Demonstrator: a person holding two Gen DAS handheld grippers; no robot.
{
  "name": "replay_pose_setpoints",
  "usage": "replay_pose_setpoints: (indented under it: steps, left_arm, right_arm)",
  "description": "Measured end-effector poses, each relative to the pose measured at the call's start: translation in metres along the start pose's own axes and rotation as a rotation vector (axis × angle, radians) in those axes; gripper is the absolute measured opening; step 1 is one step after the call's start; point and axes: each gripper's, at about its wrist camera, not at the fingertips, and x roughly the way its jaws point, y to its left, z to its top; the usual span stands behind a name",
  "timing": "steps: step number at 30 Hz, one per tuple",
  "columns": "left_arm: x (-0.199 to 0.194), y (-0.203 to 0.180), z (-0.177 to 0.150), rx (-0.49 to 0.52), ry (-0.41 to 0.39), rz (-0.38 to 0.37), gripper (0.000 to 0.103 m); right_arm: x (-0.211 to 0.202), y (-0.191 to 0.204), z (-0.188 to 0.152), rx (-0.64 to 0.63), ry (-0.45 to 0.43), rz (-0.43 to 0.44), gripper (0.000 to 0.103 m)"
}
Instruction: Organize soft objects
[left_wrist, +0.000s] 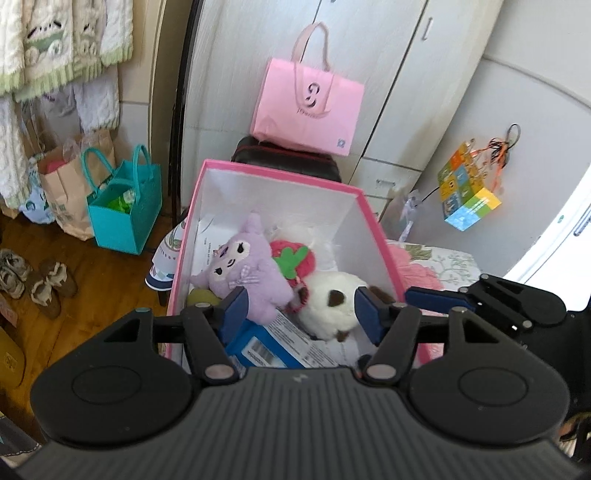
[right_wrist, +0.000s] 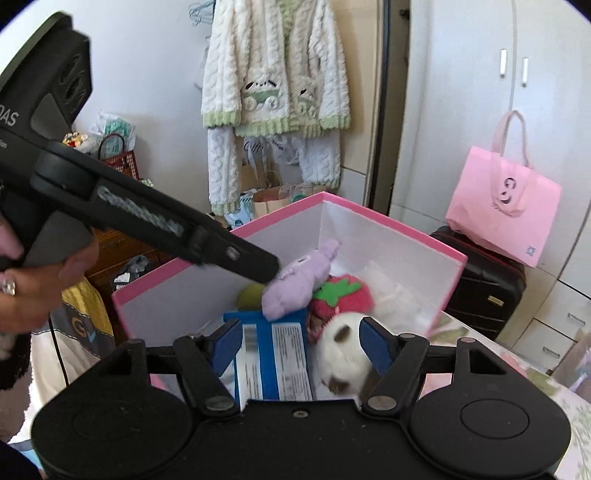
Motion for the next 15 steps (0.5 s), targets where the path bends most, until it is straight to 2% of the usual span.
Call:
replay_pose_setpoints:
  steps: [6,12,15]
  left_arm:
    - [-0.045,-0.024,-0.017,0.048,-0.083,-0.017,0.067]
    - [-0.080,-0.054,-0.036,0.111,-0.162,-0.033,0.069]
    - [-0.089,-0.065,-0.048,0.135,-0.177,-0.042,0.072]
  right_arm:
    - [-0.051,-0.008,-0.018,0.078,-0.096,-0.028,0.075]
    - [-0.086,-0.008,-0.030,0.141,-0.126,-0.108,0.075]
    - [-0.100,-0.009,-0.035,0.171,-0.139,-0.130,0.075]
